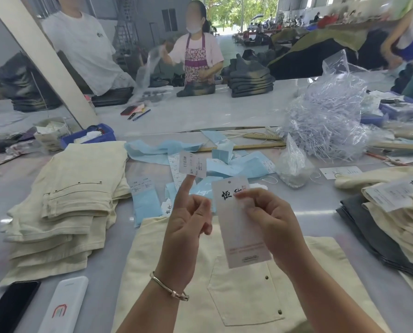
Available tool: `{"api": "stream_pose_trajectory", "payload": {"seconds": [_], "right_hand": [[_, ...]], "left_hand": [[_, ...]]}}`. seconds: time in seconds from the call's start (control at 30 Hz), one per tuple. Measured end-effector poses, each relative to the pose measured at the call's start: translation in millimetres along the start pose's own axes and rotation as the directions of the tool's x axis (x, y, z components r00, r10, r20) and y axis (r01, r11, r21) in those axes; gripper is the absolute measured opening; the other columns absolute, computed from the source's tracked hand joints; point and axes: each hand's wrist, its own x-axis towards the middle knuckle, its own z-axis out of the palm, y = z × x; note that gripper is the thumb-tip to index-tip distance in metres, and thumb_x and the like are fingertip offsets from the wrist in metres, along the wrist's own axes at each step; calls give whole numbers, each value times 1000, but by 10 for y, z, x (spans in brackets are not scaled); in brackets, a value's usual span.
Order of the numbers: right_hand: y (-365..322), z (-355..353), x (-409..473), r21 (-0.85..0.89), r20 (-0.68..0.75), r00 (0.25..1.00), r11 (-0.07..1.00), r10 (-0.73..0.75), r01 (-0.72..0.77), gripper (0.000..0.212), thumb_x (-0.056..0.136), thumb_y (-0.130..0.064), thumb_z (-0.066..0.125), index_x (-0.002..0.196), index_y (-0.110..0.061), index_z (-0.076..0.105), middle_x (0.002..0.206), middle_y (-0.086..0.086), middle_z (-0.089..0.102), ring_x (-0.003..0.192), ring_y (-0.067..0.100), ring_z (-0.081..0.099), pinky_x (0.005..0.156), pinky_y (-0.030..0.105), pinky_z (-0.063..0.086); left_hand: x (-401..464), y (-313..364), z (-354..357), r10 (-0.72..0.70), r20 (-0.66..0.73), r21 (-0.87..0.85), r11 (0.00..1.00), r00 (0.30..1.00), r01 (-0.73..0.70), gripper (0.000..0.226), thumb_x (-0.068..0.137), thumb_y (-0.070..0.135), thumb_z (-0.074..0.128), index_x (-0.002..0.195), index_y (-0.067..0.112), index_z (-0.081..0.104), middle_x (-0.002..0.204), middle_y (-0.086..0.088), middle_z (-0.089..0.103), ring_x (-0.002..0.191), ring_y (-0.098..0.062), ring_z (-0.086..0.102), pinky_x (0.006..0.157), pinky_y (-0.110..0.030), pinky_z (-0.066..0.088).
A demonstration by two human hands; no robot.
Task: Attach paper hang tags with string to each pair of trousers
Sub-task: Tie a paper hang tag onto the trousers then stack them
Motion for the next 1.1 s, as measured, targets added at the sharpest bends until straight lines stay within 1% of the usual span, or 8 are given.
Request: {"api": "stream_pose_trajectory", "payload": {"seconds": [0.1,0.27,0.43,0.57,0.67,0.77,0.93,1.1], "right_hand": [[-2,-27,-3,12,12,996,996,88,-89,39,86,7,58,106,-23,73,100,-1,74,83,12,64,69,21,51],[-17,-59,7,102,141,978,981,152,-167,76,73,18,68,138,-15,47,115,6,70,97,20,68,83,36,58],[-56,-38,-13,103,186,970,978,159,-180,99,65,12,76,150,-13,30,128,-2,63,96,24,70,75,32,57],[-89,20,-64,79,203,979,996,25,-42,104,68,11,73,148,-35,24,131,-7,61,93,26,70,74,38,59],[-93,119,-109,-98,158,984,990,-86,102,99,69,-3,66,143,-51,21,102,-3,68,77,28,67,66,44,56],[-49,179,-137,-225,157,978,959,-138,171,98,71,-5,64,150,-39,16,72,-12,54,57,12,50,56,26,45],[-117,185,-208,56,303,952,998,-48,33,97,71,3,63,150,-35,20,101,26,58,85,29,59,79,45,47],[-99,71,-179,189,331,943,982,-39,-26,93,71,-1,68,148,-32,26,80,2,53,74,15,56,65,34,41]], "left_hand": [[15,44,-56,17,-52,80,997,999,-13,31,83,29,61,109,44,67,88,10,58,75,-7,50,64,-19,45],[-10,166,-58,95,-39,176,981,995,-87,14,82,18,64,86,29,73,88,8,72,75,-1,61,67,-10,47],[-6,259,-45,105,-37,173,980,994,-97,13,77,13,67,85,23,70,87,3,74,74,-3,64,62,-10,48],[-36,265,-17,137,-56,407,907,989,-103,67,79,20,78,129,51,47,111,11,60,90,-7,66,68,-17,52],[-90,237,57,170,21,547,823,985,-154,95,77,30,79,143,60,17,98,11,58,80,-6,66,60,-14,50],[-112,150,151,132,86,504,849,987,-158,107,71,33,77,145,59,3,79,5,63,68,-8,64,59,-19,50],[-53,78,130,61,84,318,944,995,-85,108,71,24,79,145,55,6,67,3,56,64,-16,56,66,-33,53],[-49,98,120,3,123,45,999,992,-9,99,73,22,77,140,54,12,73,-6,58,70,-28,59,69,-63,52]]}}
